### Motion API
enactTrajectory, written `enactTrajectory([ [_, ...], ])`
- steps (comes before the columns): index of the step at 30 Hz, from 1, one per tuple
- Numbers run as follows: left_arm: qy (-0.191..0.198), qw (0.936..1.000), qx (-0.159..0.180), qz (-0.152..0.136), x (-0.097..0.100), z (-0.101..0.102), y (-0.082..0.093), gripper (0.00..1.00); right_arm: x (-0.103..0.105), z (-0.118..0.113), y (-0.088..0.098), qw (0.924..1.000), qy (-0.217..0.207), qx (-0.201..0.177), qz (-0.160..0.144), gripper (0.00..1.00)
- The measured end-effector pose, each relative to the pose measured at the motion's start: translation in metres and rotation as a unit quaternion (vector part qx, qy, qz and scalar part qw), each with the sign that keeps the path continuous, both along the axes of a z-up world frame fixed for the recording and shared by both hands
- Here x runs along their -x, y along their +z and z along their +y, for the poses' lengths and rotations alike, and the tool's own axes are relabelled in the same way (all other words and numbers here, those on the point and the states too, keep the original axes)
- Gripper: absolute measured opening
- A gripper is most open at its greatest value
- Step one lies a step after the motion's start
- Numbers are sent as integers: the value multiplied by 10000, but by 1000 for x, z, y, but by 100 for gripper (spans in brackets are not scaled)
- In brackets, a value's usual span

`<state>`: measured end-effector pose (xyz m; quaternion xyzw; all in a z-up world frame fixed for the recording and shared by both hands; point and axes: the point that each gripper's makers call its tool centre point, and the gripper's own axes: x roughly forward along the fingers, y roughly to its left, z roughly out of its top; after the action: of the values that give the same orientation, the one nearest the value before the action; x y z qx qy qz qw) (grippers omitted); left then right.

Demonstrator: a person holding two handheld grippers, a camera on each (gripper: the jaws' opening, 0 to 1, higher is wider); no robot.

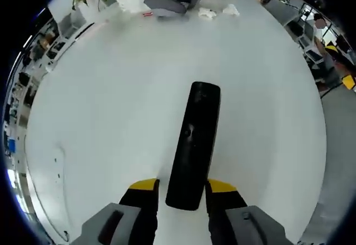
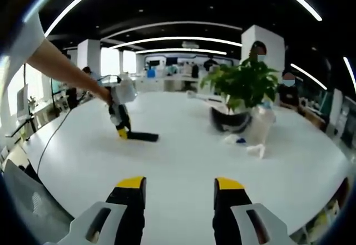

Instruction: Press the specified remote control buttons in sequence, fully releasing each button before pressing the next.

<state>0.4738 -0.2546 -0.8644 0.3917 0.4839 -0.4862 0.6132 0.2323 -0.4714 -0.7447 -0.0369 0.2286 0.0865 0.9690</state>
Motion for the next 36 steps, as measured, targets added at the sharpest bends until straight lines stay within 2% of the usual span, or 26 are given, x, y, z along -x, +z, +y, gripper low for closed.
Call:
enactTrajectory([
  [9,-265,9995,-142,40,6,3,0,34,0,-2,-1,10000,-47,25,9,46],
  [13,-189,9997,-148,37,7,4,-1,31,0,-2,2,10000,-59,-13,-70,46],
  [22,-113,9999,-36,0,8,4,-1,27,-1,-3,1,10000,-59,-10,-40,44],
  [25,-346,9992,-190,-34,11,4,-1,24,-1,-3,1,10000,-61,-17,-43,44],
  [32,-341,9987,-368,-37,15,3,-1,24,-2,-3,2,9999,-77,-43,-67,43],
  [36,-572,9968,-560,-38,20,3,-2,23,-2,-2,2,10000,-53,-31,-63,42],
])
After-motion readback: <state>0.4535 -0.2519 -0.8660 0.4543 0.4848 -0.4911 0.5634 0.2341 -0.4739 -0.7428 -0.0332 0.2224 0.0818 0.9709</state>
